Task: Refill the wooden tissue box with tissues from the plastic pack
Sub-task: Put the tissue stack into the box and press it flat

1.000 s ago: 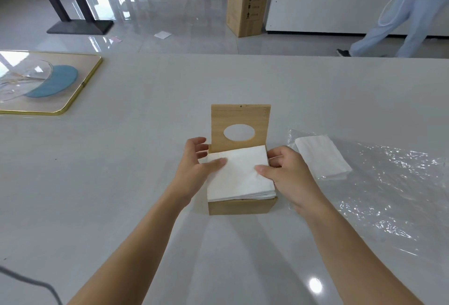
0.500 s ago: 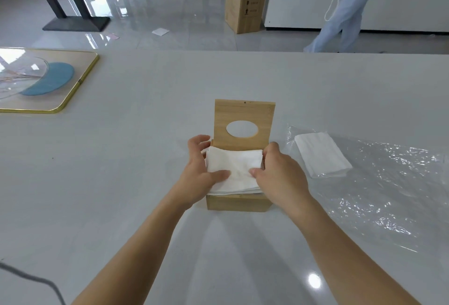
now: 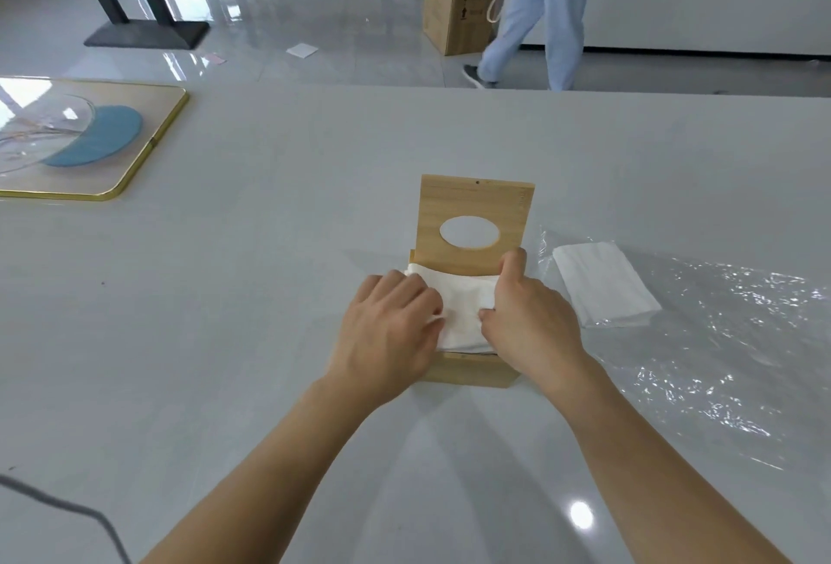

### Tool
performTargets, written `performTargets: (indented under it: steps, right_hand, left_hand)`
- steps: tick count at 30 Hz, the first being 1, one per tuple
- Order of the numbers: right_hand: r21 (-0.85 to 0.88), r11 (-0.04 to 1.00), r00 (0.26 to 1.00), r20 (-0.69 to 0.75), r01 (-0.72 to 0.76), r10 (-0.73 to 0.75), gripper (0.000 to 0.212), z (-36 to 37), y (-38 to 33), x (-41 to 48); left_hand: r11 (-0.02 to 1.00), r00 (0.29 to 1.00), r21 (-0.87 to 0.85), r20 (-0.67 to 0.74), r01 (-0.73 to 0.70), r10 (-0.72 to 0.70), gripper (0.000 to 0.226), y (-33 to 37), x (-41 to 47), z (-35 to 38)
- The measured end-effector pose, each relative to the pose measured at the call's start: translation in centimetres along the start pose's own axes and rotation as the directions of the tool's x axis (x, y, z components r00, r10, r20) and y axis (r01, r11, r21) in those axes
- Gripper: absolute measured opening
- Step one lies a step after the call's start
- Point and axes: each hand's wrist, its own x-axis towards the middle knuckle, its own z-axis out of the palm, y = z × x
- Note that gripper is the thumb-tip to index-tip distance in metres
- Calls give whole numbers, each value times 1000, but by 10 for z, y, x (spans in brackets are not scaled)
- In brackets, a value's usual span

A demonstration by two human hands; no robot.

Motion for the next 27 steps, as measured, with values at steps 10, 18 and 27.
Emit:
performTargets:
  steps: [10,18,27]
  right_hand:
    - [-69,998,1000,-4,4,-5,38,3,-2,2]
    - [-125,975,925,-313,184,-215,26,1,10,-14]
    - [-308,895,864,-291,322,-410,19,21,27,-16]
  left_hand:
    - [957,995,276,55,-92,80,33,8,-13,1]
    - [954,996,289,56,-82,69,26,13,-7,0]
    - [933,985,350,173,-86,26,26,27,12,6]
